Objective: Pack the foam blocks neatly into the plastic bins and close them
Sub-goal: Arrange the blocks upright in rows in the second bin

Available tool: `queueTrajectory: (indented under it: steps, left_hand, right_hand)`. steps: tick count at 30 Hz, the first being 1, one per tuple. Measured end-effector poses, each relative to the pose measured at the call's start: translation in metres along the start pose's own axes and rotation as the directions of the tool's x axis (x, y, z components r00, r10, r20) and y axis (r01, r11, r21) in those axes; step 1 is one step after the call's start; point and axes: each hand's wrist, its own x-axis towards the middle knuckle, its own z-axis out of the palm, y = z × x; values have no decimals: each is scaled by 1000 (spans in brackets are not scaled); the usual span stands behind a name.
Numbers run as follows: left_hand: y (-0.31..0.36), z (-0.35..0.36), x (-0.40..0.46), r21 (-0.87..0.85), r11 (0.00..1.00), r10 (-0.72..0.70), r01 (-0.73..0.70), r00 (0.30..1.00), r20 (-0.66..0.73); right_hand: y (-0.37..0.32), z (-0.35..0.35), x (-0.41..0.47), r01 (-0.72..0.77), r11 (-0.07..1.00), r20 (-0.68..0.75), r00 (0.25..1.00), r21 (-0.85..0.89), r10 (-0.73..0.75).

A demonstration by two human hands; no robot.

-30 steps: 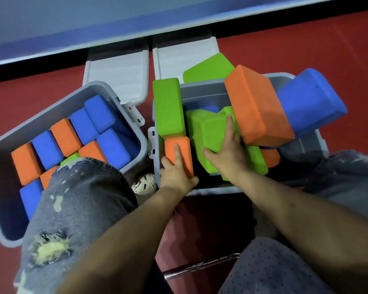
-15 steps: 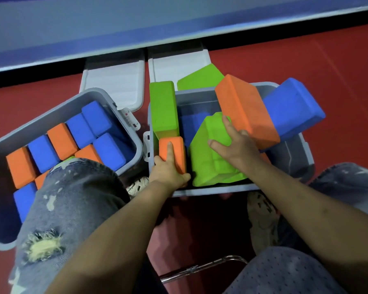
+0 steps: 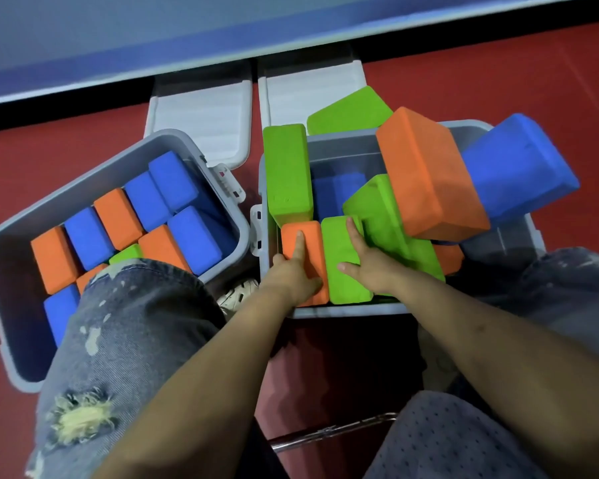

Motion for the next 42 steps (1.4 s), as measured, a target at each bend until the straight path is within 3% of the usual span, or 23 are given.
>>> queueTrajectory:
  steps: [11, 15, 19, 22, 24, 28, 30, 33, 35, 42]
  left_hand:
    - [9, -3, 1, 53, 997, -63, 62, 998, 18]
    - [25, -4, 0, 147, 988, -44, 42, 999, 8]
    - [40, 2, -9, 18, 1000, -19, 20, 997, -71]
    - [48, 5, -14, -38, 999, -32, 27, 991, -129]
    - [62, 6, -20, -69, 996, 34, -50, 975, -219]
    - [96, 9, -21, -151, 930, 254, -334, 885, -391]
    - [109, 16, -13, -292, 898, 217, -330, 908, -359]
    - [119, 29, -2, -549, 825, 24, -135, 979, -204]
    - [121, 36, 7, -636, 769, -43, -60, 989, -145]
    - [157, 29, 31, -834, 551, 26, -31, 999, -20]
  right_hand:
    - [-7, 2, -4, -32, 999, 19, 999, -13, 32]
    - [-2, -2, -21, 3, 1000, -77, 997, -2, -3]
    - [19, -21, -53, 77, 985, -207, 977, 152, -44]
    - [45, -26, -60, -5, 993, -274, 961, 118, 37]
    - [66, -28, -64, -130, 988, -276, 949, 89, 149]
    - [102, -23, -71, -304, 952, -312, 908, -33, 279]
    - [109, -18, -67, -325, 946, -316, 900, -24, 301]
    - [108, -14, -52, -328, 941, -226, 914, 81, 338]
    - [108, -10, -43, -359, 933, -187, 916, 11, 354]
    - [109, -4, -38, -362, 931, -255, 896, 54, 363]
